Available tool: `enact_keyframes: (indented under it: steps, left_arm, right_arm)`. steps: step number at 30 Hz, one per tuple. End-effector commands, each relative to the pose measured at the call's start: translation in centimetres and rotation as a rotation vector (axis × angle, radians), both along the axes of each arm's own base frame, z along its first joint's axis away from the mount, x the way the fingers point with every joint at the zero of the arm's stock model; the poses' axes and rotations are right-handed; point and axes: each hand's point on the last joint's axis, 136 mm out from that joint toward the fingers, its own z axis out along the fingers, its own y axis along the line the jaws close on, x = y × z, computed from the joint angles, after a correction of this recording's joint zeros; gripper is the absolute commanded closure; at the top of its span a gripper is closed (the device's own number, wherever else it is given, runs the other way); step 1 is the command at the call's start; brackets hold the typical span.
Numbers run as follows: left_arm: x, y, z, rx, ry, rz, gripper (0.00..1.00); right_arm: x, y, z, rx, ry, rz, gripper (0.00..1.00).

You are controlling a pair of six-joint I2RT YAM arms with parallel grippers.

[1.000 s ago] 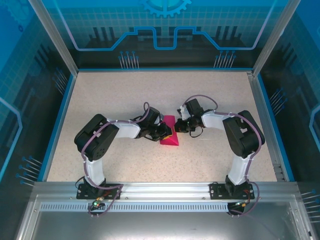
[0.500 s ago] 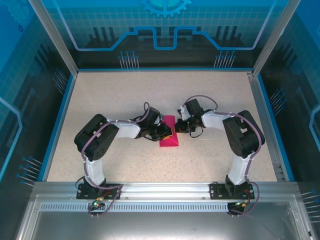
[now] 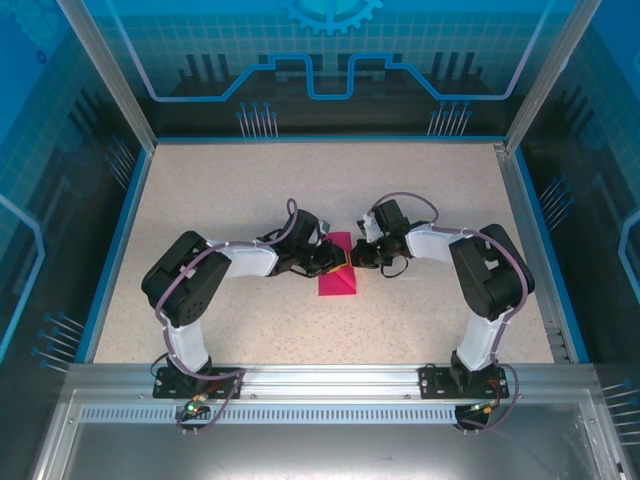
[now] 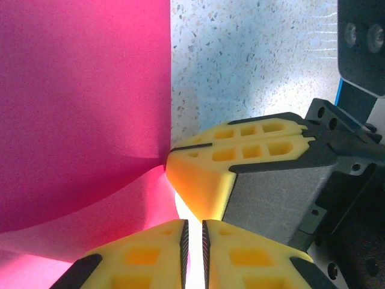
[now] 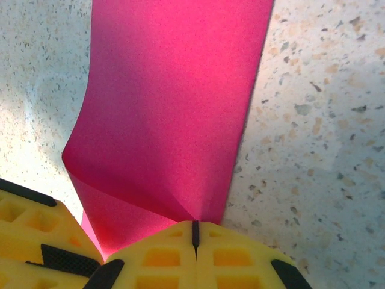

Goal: Fold a paper plane with a square sheet of paper (pick it up from the middle)
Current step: Fold the triangle a second time at the center of the table.

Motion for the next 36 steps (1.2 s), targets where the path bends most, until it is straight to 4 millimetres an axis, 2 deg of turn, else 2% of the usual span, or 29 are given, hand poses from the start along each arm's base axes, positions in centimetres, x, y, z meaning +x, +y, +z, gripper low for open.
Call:
enact_keyframes:
  steps: [1,21,36]
  left_arm:
    - [-0.7,-0.2,0.5,-0.011,-0.017,-0.031,0.81]
    - [-0.7,0.4,-2.6,0.072,0.051,-0.018,0.83]
    - [-0.9,0.4,-2.8,0.071,0.060,-0.022,0.83]
  right_arm:
    - [-0.6,0.1,0.6,0.026,0.009,0.003,0.97]
    - [0.3,0.3,-0.4,0.005,0.018,0.000,0.97]
    - [1.0,0.4,-0.4,-0.004,0.008,0.000,0.97]
